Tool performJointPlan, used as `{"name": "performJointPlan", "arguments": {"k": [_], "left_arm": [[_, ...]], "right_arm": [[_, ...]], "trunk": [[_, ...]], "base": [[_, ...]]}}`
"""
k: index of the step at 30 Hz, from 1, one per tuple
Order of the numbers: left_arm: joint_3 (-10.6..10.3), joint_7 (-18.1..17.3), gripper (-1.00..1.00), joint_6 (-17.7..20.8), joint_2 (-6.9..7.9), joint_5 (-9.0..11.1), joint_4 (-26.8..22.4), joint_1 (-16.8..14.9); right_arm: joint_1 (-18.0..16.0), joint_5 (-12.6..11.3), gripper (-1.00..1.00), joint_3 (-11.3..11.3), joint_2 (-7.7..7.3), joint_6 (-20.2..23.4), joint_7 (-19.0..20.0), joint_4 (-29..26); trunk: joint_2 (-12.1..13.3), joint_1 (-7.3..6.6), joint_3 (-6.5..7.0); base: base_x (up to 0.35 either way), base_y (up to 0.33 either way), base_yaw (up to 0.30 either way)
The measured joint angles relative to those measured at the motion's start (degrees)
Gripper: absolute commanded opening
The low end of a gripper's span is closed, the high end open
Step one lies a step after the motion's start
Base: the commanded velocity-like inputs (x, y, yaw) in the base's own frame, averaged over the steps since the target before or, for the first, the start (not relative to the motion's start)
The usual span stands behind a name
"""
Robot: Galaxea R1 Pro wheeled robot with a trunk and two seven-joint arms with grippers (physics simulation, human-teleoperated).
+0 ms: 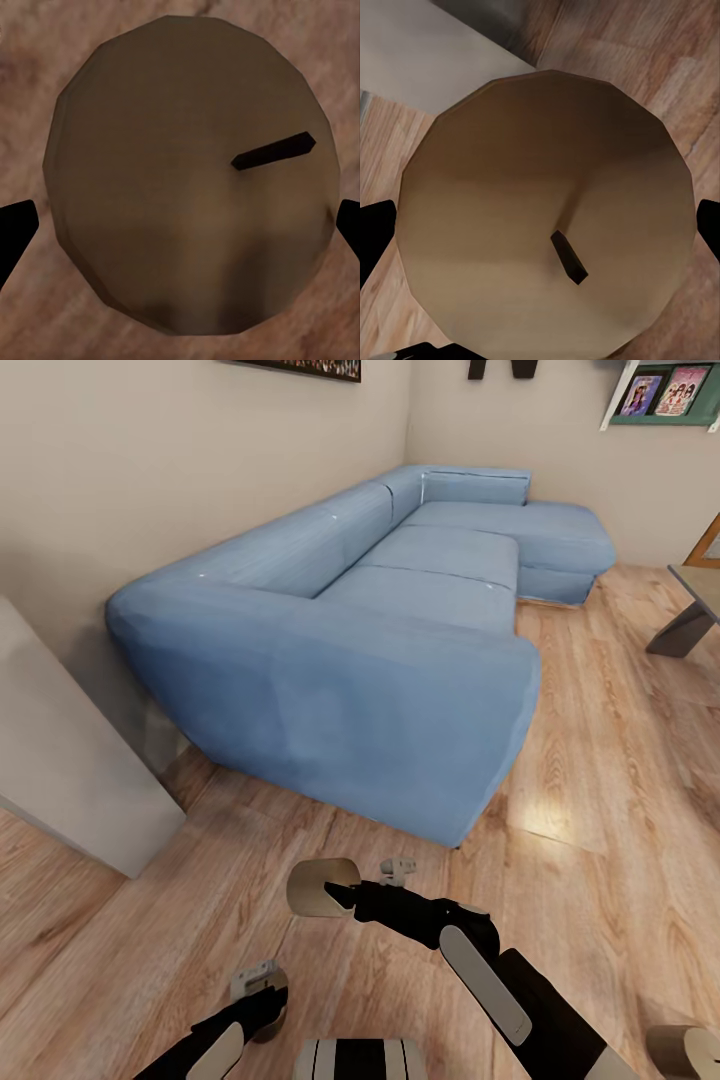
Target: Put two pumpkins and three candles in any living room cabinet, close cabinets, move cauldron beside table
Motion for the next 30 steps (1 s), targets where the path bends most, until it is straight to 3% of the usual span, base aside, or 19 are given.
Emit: {"name": "performJointPlan", "arguments": {"k": [9,10,30], "left_arm": [[0.01,-0.05,1.00,-0.08,0.10,-0.04,-0.09,0.00],[0.00,-0.05,-1.00,-0.09,0.11,-0.04,-0.10,0.00],[0.08,-0.10,-1.00,-1.14,0.38,0.14,-0.27,0.00]], "right_arm": [[0.00,0.01,-1.00,-0.03,-0.07,0.00,0.00,-0.01],[0.00,-0.01,-1.00,-0.02,-0.07,-0.02,0.00,-0.01],[0.03,0.01,-1.00,-0.08,-0.09,-0.07,0.00,0.00]], "trunk": [[0.00,0.00,0.00],[0.00,0.00,0.00],[0.00,0.00,0.00]], "base": [[0.000,0.000,0.000],[0.000,0.000,0.000],[0.000,0.000,0.000]]}}
